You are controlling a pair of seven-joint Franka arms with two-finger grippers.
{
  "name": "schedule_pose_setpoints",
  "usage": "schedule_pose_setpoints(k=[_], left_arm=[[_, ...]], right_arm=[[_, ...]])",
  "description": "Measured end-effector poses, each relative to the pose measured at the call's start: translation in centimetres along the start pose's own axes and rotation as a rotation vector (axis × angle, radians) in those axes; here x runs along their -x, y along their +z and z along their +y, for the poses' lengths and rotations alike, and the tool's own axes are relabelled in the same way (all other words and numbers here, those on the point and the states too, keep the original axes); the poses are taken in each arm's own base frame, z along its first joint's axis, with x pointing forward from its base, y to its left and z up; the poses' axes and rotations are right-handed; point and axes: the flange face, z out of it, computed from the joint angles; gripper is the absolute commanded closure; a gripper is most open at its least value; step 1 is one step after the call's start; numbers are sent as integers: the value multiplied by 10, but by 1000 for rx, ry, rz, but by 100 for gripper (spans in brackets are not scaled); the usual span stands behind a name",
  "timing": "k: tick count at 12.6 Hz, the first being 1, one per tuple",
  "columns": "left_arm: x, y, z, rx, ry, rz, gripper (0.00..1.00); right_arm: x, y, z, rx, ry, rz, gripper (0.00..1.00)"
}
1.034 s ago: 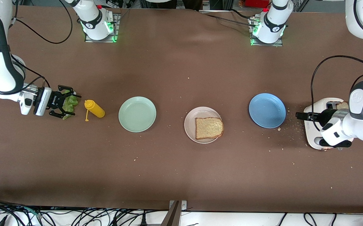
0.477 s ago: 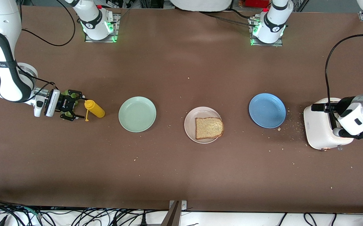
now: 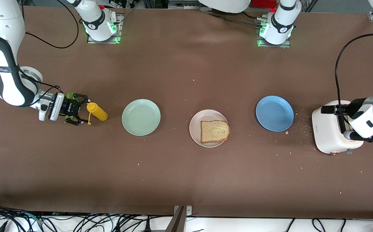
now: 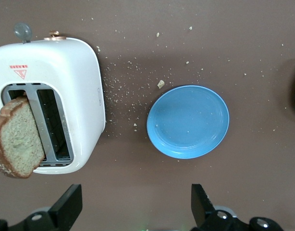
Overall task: Make sandwich in beige plate with both arms
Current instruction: 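Lift the yellow bottle with the right gripper and carry it over the bread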
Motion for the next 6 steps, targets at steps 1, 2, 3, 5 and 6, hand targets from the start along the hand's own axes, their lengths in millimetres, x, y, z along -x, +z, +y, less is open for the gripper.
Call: schedule_pose_setpoints(k=[1, 2, 3, 5, 6], left_arm=[[0, 0, 1, -1, 2, 0, 0], [0, 0, 3, -1, 4, 0, 0], [0, 0, 3, -2, 4, 0, 0], [0, 0, 4, -2, 5, 0, 0], [0, 0, 4, -2, 5, 0, 0]], right_arm=[[2, 7, 0, -3, 8, 13, 12], [4, 14, 0, -7, 16, 24, 56], [6, 18, 0, -10, 19, 29, 96], [8, 21, 0, -12, 8, 32, 100], [7, 20, 0, -9, 4, 32, 100]])
